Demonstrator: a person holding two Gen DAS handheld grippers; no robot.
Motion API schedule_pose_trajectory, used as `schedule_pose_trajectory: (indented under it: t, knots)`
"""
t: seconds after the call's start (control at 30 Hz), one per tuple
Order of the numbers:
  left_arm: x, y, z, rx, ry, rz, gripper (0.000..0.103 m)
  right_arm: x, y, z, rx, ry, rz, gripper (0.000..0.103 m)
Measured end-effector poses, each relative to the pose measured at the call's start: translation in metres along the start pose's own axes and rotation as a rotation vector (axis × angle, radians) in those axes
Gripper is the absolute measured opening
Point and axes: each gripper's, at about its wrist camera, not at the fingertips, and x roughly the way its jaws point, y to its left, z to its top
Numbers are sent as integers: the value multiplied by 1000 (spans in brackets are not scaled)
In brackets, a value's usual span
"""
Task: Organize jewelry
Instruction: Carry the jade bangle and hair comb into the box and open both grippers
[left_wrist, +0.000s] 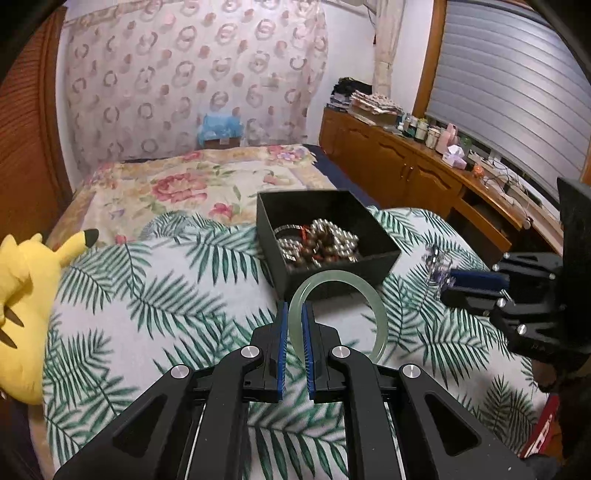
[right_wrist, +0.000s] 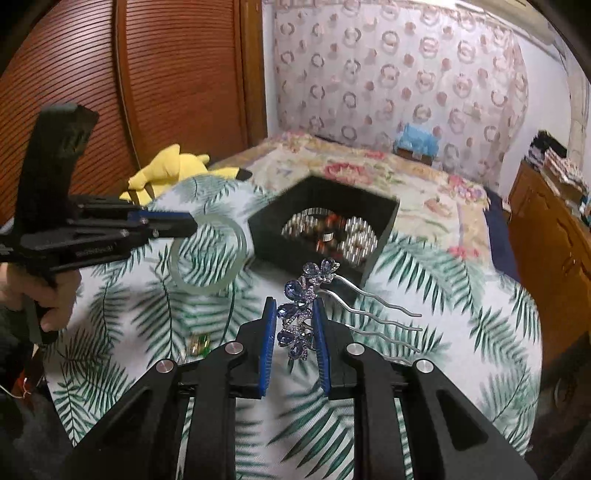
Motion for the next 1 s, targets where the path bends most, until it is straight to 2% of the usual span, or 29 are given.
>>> schedule_pose_trajectory:
  t: [0.23,0.43,0.77,1.0]
  knots:
    - [1,10,23,0,-31,37,7,13,-3,46,-81,-48,19,22]
    - [2,21,33,-14,-41,62,7,43,-4,69,-130,-32,50,22]
    - [8,31,49,-14,-56,96,7,87,-13,72,-99,15,67,25]
    - [20,22,64,7,-60,76,7,75,-30,61,-44,-4,42,25]
